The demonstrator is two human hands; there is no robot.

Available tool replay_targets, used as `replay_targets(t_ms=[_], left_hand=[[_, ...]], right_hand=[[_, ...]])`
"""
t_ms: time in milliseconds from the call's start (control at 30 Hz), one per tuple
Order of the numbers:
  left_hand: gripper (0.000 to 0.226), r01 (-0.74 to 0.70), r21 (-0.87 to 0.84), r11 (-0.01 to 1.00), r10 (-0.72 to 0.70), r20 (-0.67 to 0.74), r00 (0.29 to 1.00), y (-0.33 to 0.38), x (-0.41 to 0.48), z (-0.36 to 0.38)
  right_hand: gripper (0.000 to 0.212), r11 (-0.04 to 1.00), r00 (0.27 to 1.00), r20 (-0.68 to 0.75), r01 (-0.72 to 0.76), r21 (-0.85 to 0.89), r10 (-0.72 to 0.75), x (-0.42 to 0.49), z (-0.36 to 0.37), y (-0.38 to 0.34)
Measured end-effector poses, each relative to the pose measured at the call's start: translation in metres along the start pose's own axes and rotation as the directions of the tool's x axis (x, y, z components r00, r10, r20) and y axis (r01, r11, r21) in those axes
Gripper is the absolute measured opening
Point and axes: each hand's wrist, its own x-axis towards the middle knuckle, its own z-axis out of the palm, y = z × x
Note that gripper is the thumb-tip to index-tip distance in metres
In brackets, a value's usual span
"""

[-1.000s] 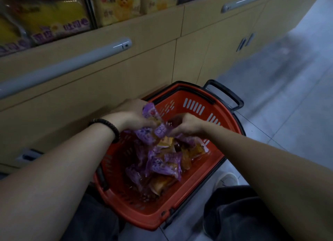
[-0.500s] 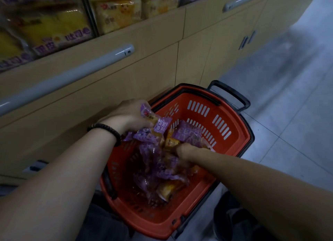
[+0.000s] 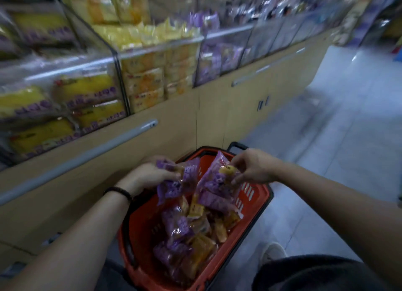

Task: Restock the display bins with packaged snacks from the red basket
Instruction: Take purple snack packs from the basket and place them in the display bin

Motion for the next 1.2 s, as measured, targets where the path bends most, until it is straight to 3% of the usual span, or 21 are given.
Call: replay_targets(t_ms=[167, 300, 367, 500, 733, 933, 1033, 1100, 1200], left_hand=[[0.019, -0.193, 0.022, 0.981, 0.193, 0.017, 0.981, 0.076, -0.022, -0.019], [0.023, -0.354, 0.239, 0.904, 0.379, -0.065, 0.923, 0.153, -0.036, -0.057], [0.026, -0.399, 0.358, 0.844, 0.454, -0.080, 0.888, 0.189, -0.040, -0.079], [0.043, -0.517, 0.409, 0.752, 0.609, -0.134, 0.781, 0.247, -0.034, -0.128], [0.038, -0.601, 0.514, 0.612, 0.784, -0.290, 0.549, 0.304, 0.024, -0.207], [0.037, -0.618, 0.540, 0.572, 0.818, -0.435, 0.377, 0.297, 0.101, -0.234], [0.039, -0.658, 0.494, 0.569, 0.804, -0.502, 0.318, 0.276, 0.136, -0.240], [0.041, -0.664, 0.487, 0.567, 0.797, -0.526, 0.296, 0.261, 0.153, -0.239], [0.038, -0.653, 0.431, 0.623, 0.748, -0.571, 0.338, 0.253, 0.170, -0.239]], right_hand=[[0.025, 0.995, 0.985, -0.170, 0.007, -0.096, -0.024, -0.031, -0.078, -0.005], [0.031, 0.990, 0.952, -0.280, 0.101, -0.102, -0.126, -0.048, -0.139, -0.019], [0.049, 0.984, 0.924, -0.338, 0.161, -0.079, -0.178, -0.055, -0.171, -0.028], [0.040, 0.952, 0.877, -0.399, 0.173, -0.254, -0.266, -0.044, -0.233, -0.034], [0.042, 0.913, 0.722, -0.606, 0.086, -0.399, -0.334, 0.005, -0.323, -0.032], [0.041, 0.912, 0.671, -0.691, -0.056, -0.407, -0.267, 0.077, -0.357, -0.031], [0.040, 0.888, 0.695, -0.676, -0.119, -0.444, -0.245, 0.118, -0.365, -0.036], [0.036, 0.885, 0.729, -0.653, -0.144, -0.442, -0.208, 0.145, -0.367, -0.043], [0.031, 0.870, 0.756, -0.629, -0.174, -0.462, -0.182, 0.184, -0.364, -0.053]])
